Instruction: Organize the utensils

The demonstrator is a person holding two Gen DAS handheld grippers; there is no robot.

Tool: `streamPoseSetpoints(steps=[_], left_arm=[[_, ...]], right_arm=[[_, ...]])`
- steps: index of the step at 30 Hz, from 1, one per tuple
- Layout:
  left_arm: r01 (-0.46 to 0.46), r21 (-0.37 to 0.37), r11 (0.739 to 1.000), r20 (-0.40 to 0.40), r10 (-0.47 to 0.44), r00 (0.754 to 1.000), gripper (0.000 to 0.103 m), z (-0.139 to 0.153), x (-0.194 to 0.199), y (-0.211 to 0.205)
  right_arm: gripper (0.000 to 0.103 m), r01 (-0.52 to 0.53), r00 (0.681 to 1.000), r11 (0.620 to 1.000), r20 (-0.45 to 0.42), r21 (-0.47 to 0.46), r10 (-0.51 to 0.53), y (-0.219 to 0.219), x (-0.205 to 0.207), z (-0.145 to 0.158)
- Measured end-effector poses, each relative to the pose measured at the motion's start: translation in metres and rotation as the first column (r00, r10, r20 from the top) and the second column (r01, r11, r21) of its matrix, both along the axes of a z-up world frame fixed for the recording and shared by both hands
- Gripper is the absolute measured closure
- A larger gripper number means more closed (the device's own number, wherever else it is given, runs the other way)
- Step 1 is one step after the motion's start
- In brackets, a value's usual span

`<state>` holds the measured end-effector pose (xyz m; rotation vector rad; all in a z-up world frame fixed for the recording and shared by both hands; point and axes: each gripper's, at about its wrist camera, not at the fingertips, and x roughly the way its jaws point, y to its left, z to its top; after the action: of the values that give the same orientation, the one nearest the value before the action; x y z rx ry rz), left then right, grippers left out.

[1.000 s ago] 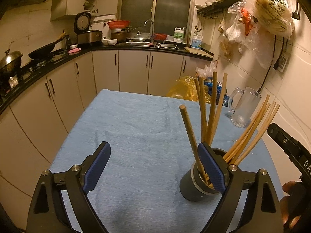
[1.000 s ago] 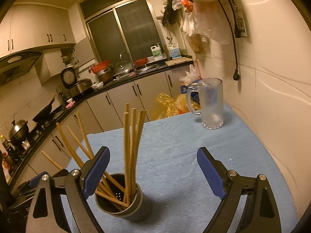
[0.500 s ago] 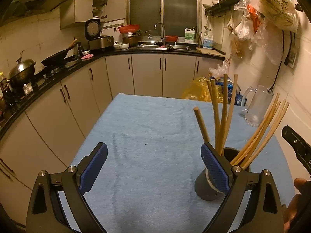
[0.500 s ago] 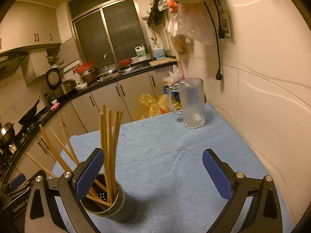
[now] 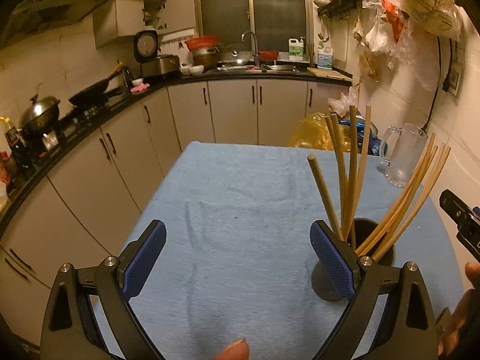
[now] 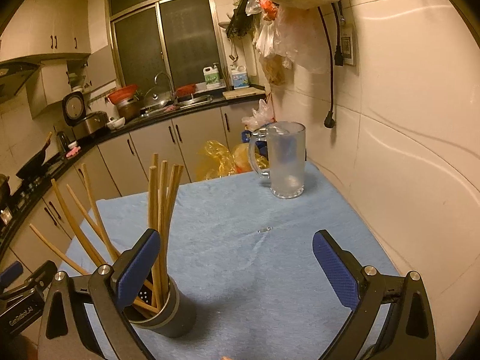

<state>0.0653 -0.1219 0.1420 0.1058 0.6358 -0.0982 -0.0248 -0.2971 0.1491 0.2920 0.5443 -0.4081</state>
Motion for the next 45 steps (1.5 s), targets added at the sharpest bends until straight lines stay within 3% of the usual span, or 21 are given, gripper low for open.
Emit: streamPoseSetpoints(steps=[9, 18, 32, 45], left_arm=[[-0.121, 0.098, 0.988, 0.063, 0.115, 0.991, 0.007, 0.006, -0.01, -0.004], [-0.115, 0.145, 0.983, 0.11, 0.099, 0.989, 0.007, 0.01, -0.029, -0.011], [-0.072, 0.133, 0.989, 0.066, 0.064, 0.996, 0.007, -0.031, -0.107, 0.018], [-0.024, 0.073, 0.997, 0.07, 0.019, 0.997, 0.007, -0.039, -0.187, 0.039]], right_arm=[[0.0, 0.039, 0.999, 0.995, -0.026, -0.089, -0.041, 0.012, -0.004, 0.003], [0.0, 0.025, 0.999, 0.992, -0.034, -0.126, -0.03, 0.019, -0.01, 0.006], [0.0, -0.006, 1.0, 0.992, -0.027, -0.123, 0.002, 0.048, -0.083, -0.015], [0.0, -0.041, 0.999, 0.995, -0.024, -0.096, 0.038, 0.087, -0.161, -0.03]])
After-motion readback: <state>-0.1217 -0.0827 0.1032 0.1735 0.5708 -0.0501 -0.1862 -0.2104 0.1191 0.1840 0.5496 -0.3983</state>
